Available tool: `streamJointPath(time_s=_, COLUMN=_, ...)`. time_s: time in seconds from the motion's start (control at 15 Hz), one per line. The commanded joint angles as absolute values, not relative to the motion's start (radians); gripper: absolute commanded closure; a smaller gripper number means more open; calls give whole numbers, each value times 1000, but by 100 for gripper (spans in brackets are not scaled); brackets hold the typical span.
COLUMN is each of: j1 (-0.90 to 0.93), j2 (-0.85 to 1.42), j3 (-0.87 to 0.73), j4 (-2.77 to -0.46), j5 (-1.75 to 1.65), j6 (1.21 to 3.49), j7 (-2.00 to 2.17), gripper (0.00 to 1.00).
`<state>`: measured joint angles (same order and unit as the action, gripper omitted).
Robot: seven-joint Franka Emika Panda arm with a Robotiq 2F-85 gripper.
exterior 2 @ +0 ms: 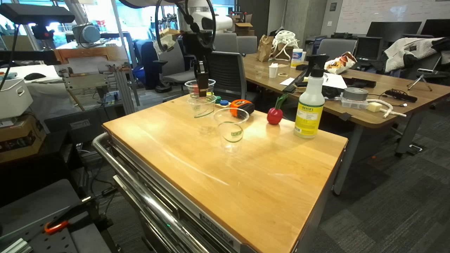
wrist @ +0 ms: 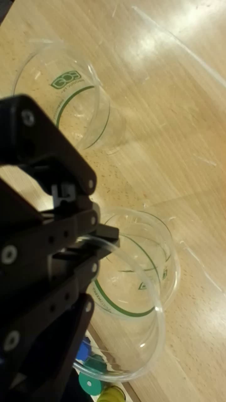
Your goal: Stack the cups into the middle cup
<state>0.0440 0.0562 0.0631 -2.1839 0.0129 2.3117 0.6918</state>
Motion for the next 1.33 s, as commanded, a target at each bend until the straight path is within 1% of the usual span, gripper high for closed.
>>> streamJointPath(time_s=0.0, j1=57, j2=90, j3=57, j4=-2162, j5=9, j6=2342, j7=637, gripper=99)
streamJointPath(time_s=0.07, j1=57, j2=81, j3=56, j4=-2168, j5=11, j6=2334, j7=624, gripper=96)
streamJointPath(time_s=0.13, j1=57, j2=74, j3=53, j4=-2176, j5=8, j6=2333, j7=618, gripper=90)
streamJointPath(time_s=0.2, j1=55, j2=59, j3=50, j4=-2187, j5=2, j6=2332, j7=616, gripper=68)
streamJointPath(time_s=0.27, j1=55, j2=46, j3=48, j4=-2196, j5=-2, j6=2334, j7=615, gripper=65)
streamJointPath(time_s=0.33, j1=55, j2=33, j3=46, j4=-2202, j5=-11, j6=2336, j7=621, gripper=65)
streamJointPath(time_s=0.4, j1=55, j2=18, j3=45, j4=-2208, j5=-19, j6=2335, j7=626, gripper=60)
streamJointPath(time_s=0.47, j1=56, j2=2, j3=45, j4=-2213, j5=-27, j6=2333, j7=630, gripper=53)
streamJointPath(time_s=0.67, j1=57, j2=-38, j3=53, j4=-2221, j5=-40, j6=2333, j7=631, gripper=28)
streamJointPath(time_s=0.87, j1=51, j2=-63, j3=60, j4=-2227, j5=-50, j6=2325, j7=636, gripper=6)
streamJointPath(time_s=0.93, j1=48, j2=-68, j3=61, j4=-2231, j5=-60, j6=2322, j7=645, gripper=1)
streamJointPath(time_s=1.0, j1=42, j2=-69, j3=59, j4=-2239, j5=-79, j6=2330, j7=667, gripper=0)
streamJointPath(time_s=1.27, j1=-1, j2=-71, j3=29, j4=-2268, j5=-201, j6=2347, j7=825, gripper=0)
